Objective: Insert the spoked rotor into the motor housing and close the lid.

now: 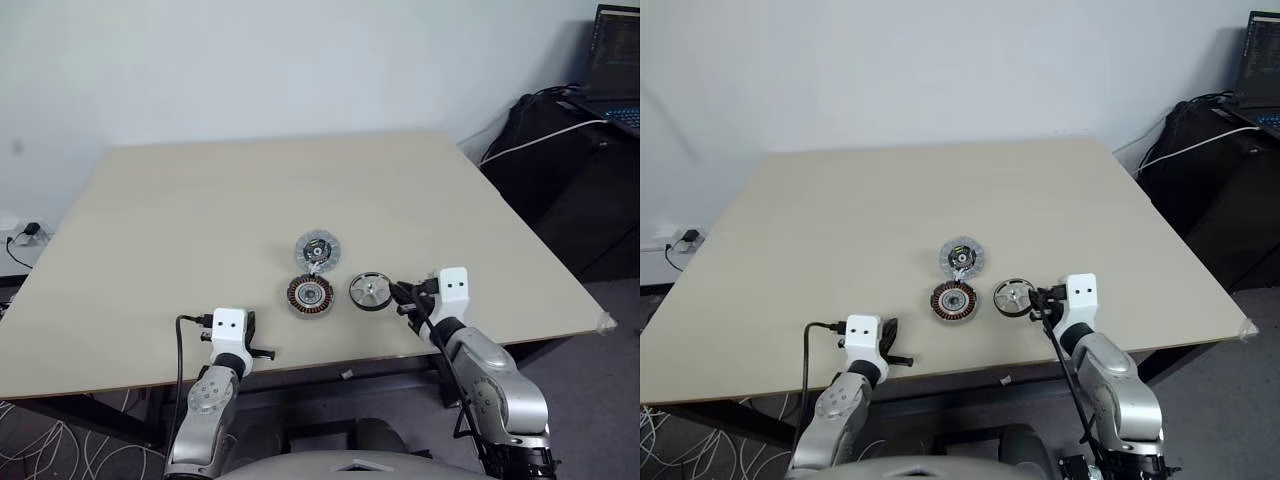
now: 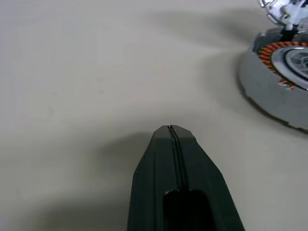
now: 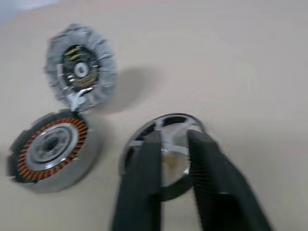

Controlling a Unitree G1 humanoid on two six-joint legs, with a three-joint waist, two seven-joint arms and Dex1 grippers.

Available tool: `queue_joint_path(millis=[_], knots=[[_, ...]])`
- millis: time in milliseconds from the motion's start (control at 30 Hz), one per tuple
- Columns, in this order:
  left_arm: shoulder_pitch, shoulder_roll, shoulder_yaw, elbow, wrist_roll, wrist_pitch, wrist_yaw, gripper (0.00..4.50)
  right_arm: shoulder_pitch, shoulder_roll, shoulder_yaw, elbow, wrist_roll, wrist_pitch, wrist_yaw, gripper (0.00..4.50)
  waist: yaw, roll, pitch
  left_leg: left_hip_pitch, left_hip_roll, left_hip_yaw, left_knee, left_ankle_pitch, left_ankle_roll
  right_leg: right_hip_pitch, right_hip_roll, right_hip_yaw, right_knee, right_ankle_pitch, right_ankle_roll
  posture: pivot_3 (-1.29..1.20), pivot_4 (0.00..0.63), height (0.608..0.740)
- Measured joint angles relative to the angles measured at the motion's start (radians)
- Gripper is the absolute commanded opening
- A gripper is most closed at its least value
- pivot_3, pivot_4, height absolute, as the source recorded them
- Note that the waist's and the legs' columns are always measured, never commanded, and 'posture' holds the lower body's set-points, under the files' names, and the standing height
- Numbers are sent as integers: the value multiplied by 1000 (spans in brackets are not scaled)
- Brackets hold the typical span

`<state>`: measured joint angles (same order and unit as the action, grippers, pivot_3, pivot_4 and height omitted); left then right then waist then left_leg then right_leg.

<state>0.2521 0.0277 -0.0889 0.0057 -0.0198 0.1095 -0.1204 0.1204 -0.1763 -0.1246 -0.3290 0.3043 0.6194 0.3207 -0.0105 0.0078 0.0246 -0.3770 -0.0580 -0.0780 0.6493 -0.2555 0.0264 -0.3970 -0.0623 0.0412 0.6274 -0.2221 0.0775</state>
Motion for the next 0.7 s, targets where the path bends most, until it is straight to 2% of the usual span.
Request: queue_joint_path(millis=[233, 467, 700], knots=[[1, 3, 0, 0, 0, 11, -11, 0, -9, 48, -17, 14, 29, 32, -61, 4080, 1, 0, 0, 0, 0, 0, 0, 0, 0, 0, 0, 0, 0, 0, 0, 0, 0, 740], [17, 18, -7, -10, -1, -14, -46, 0, -81, 179, -140, 70, 159, 193, -199, 4080, 1, 1, 1, -1, 0, 0, 0, 0, 0, -1, -1, 0, 0, 0, 0, 0, 0, 740], [22, 47, -32, -16, 0, -61, -101, 0, -128, 216, -193, 82, 224, 275, -275, 4080, -1, 6, 3, -1, 0, 0, -1, 0, 0, -1, -1, 1, 0, 0, -1, 0, 0, 740]])
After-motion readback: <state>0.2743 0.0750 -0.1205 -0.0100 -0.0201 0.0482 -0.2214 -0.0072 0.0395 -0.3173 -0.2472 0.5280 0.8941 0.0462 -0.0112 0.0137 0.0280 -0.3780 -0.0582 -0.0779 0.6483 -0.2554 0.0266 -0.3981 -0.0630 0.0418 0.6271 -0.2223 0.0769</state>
